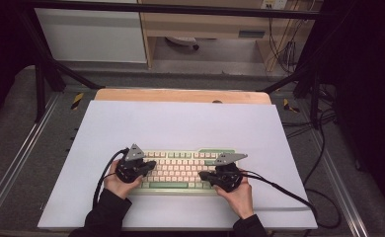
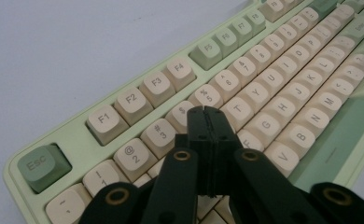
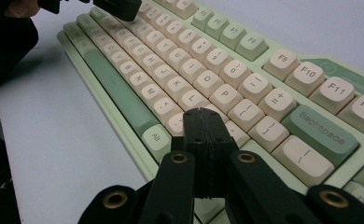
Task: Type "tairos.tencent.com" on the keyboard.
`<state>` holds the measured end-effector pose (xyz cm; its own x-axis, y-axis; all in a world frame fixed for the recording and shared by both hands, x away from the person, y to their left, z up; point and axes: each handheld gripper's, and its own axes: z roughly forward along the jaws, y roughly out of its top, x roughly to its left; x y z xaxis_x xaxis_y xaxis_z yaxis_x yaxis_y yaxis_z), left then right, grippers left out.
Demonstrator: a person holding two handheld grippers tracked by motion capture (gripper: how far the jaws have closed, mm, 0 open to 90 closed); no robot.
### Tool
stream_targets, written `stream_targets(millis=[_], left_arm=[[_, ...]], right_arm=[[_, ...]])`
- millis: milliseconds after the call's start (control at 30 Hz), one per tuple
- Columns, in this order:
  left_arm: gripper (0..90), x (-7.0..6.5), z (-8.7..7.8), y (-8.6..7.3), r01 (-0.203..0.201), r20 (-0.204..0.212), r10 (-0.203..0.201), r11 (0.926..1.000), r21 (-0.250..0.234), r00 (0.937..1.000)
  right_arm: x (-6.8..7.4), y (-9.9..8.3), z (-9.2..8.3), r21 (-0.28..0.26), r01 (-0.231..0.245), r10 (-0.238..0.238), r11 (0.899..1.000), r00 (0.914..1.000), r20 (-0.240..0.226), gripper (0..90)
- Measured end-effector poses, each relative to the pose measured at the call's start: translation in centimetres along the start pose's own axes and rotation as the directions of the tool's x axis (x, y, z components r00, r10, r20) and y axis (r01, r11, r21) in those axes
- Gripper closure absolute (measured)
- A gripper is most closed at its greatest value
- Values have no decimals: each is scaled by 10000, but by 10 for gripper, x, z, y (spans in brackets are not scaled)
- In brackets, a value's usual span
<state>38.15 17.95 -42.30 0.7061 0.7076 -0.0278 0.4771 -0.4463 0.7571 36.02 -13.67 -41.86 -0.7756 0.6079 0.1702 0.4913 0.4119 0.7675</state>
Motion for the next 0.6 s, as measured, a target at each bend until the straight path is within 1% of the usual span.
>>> stream_targets(millis=[167, 600], left_arm=[[896, 0, 3, -2, -20, 4, 20, 10000, 59, 10000], [896, 0, 3, -3, -43, 41, 43, 10000, 9, 10000]], right_arm=[[0, 0, 0, -9, 20, -20, 10000, 10000, -3, 900], [0, 0, 1, 16, -25, 25, 10000, 10000, -3, 900]])
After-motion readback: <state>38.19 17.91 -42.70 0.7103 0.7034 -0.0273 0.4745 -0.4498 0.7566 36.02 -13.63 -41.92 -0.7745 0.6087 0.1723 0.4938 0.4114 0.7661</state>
